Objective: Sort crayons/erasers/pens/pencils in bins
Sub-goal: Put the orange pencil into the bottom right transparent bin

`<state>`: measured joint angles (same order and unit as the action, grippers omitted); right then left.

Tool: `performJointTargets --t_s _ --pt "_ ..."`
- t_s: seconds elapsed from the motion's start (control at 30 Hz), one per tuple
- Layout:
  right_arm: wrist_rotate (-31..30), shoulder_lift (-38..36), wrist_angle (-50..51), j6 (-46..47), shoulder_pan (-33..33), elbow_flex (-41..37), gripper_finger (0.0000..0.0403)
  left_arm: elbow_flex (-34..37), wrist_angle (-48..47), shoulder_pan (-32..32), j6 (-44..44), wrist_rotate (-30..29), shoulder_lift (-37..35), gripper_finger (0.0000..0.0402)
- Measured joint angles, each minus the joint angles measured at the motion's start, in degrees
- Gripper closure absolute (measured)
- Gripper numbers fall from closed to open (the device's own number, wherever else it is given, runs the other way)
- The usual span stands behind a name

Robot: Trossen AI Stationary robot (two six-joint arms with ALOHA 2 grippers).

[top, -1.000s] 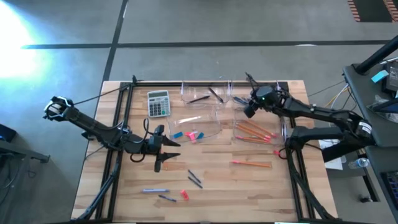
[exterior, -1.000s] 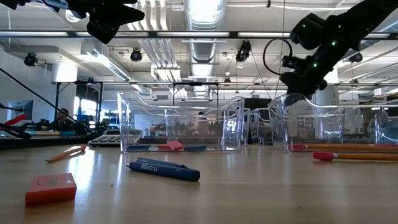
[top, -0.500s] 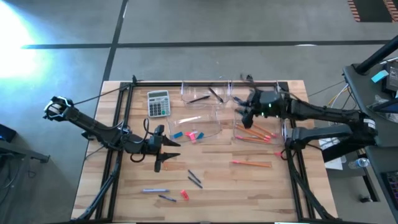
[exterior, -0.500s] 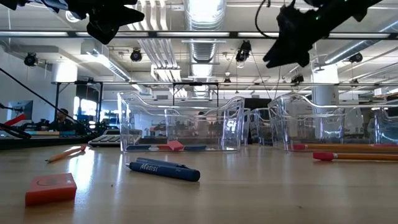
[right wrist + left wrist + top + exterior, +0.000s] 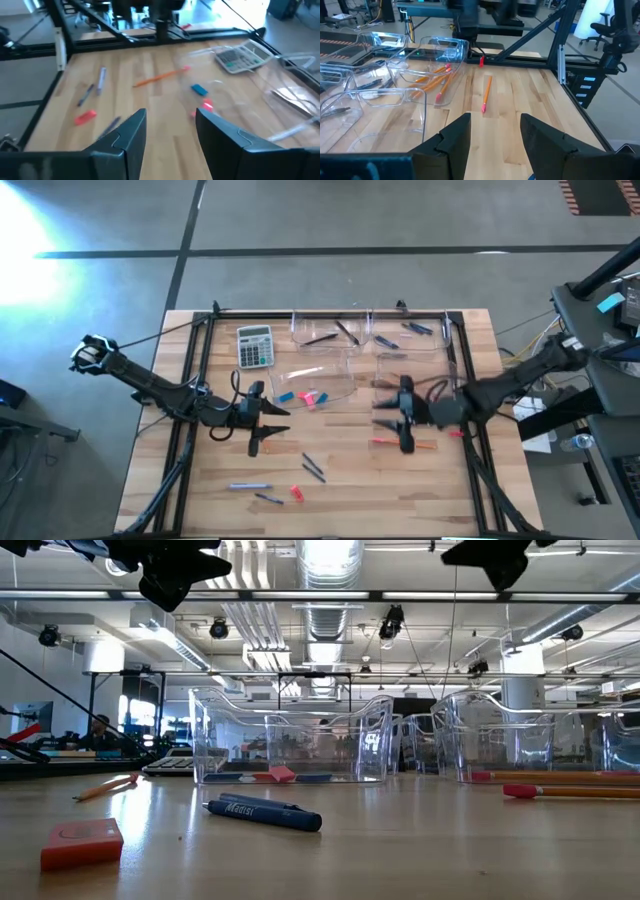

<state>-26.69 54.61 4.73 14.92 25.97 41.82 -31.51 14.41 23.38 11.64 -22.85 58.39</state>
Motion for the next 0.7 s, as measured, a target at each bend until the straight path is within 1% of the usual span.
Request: performJointTargets --t_s 0.13,0.27,0.33,0.43,0.7 --pt "-5.04 4.49 -3.88 -0.07 6.35 0.0 0.0244 0.0 0.0 0.02 0.0 0.0 0.0 0.0243" --pt "-8.17 10.66 -7.39 0.27 9.56 0.0 0.0246 0.0 -0.01 0.01 0.0 0.0 0.0 0.0243" --pt "-9.67 14.41 -10.46 -0.34 10.02 -0.07 0.0246 0.0 -0.05 0.01 0.0 0.01 0.0 0.0243" --pt "-9.95 19.28 -13.22 -3.02 9.91 1.0 0.0246 0.04 -0.57 0.0 -0.13 0.0 0.0 0.0243" --pt "-9.66 29.58 -11.31 -10.12 9.89 10.66 0.0247 0.41 -0.46 -0.05 -0.38 -0.09 0.0 0.0243"
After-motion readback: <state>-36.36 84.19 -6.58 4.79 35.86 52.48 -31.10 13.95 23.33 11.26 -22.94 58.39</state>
